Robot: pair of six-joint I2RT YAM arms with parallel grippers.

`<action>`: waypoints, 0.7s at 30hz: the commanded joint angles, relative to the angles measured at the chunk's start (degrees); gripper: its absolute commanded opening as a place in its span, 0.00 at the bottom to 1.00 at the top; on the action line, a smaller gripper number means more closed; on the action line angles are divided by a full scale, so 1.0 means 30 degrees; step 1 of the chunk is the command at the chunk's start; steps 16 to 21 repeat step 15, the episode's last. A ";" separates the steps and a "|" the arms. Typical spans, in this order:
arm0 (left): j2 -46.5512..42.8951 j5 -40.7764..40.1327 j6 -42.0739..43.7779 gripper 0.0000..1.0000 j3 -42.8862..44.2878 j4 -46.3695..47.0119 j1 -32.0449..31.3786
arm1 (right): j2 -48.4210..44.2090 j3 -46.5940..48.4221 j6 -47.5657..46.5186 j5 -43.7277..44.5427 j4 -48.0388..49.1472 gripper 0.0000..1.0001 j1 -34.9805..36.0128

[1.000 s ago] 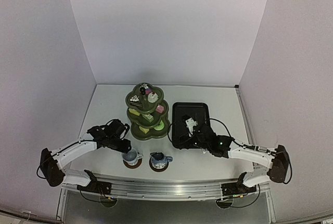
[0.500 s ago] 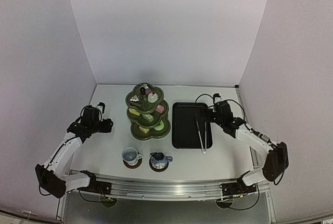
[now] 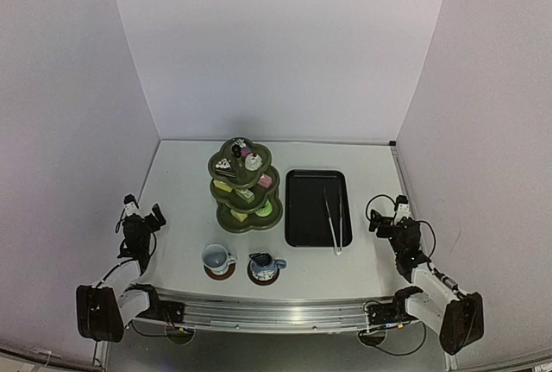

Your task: Serve the afternoon tea

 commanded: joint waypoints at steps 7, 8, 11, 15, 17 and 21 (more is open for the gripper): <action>-0.0115 0.1850 0.5063 1.00 -0.0224 0.1346 0.0652 | -0.2289 -0.2738 -0.2123 0.1655 0.3835 0.98 0.0035; -0.0071 0.1744 0.5089 1.00 0.0084 0.0561 0.0652 | -0.2490 -0.2864 -0.2102 0.1666 0.3818 0.98 0.0031; 0.0225 0.1630 0.4588 1.00 0.0994 -0.1643 0.0649 | -0.2879 -0.3211 -0.2008 0.1773 0.3734 0.98 0.0040; 0.0077 0.1710 0.3875 1.00 0.0851 -0.1479 0.0669 | -0.2859 -0.3514 -0.1941 0.1620 0.3639 0.98 0.0039; 0.0077 0.1710 0.3875 1.00 0.0851 -0.1479 0.0669 | -0.2859 -0.3514 -0.1941 0.1620 0.3639 0.98 0.0039; 0.0077 0.1710 0.3875 1.00 0.0851 -0.1479 0.0669 | -0.2859 -0.3514 -0.1941 0.1620 0.3639 0.98 0.0039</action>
